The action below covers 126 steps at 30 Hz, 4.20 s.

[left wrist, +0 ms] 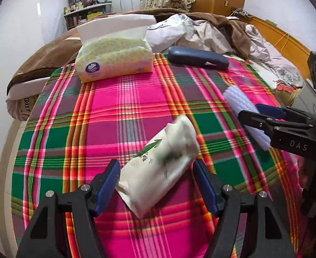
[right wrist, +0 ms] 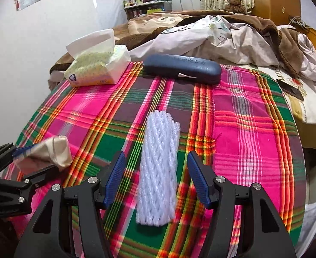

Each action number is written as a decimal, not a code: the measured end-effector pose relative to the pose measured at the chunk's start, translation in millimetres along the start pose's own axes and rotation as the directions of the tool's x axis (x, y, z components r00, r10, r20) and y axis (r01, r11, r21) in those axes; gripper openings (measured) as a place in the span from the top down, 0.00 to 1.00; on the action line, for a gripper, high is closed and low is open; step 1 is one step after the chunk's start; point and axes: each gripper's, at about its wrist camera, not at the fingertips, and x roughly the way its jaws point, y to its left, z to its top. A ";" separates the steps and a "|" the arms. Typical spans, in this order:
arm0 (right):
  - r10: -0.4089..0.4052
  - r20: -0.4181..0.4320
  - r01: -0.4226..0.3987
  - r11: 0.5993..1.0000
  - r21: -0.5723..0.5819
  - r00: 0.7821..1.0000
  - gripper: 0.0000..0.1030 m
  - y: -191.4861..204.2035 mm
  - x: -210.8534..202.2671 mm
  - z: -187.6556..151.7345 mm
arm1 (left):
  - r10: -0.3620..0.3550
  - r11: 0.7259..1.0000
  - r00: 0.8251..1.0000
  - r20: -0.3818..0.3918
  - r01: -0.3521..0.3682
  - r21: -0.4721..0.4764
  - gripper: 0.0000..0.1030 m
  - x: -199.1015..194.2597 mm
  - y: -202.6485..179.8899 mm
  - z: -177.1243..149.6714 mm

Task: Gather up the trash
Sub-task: 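Grasp the white paper bag with the left tool while the right tool grasps the white foam net, then carry the paper bag and foam net over the white bin, then open both tools to drop the paper bag and foam net into the bin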

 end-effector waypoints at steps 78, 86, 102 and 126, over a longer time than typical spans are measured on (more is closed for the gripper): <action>-0.168 0.245 0.107 0.963 0.246 0.955 0.74 -129.9 -167.1 -93.0 | -0.150 0.980 0.968 0.200 0.119 0.162 0.76 -98.9 -241.9 -25.9; -0.237 0.241 0.157 0.938 0.309 0.941 0.74 -167.2 -188.3 -113.9 | -0.215 0.959 0.960 0.182 0.172 0.225 0.76 -97.2 -299.7 -30.0; -0.328 0.138 0.243 0.872 0.425 0.934 0.73 -238.9 -201.7 -156.6 | -0.318 0.907 0.944 0.093 0.274 0.321 0.76 -70.7 -395.2 -36.7; -0.281 0.081 0.231 0.894 0.383 0.956 0.44 -252.7 -185.1 -169.2 | -0.311 0.915 0.948 0.060 0.282 0.287 0.43 -55.9 -405.7 -46.6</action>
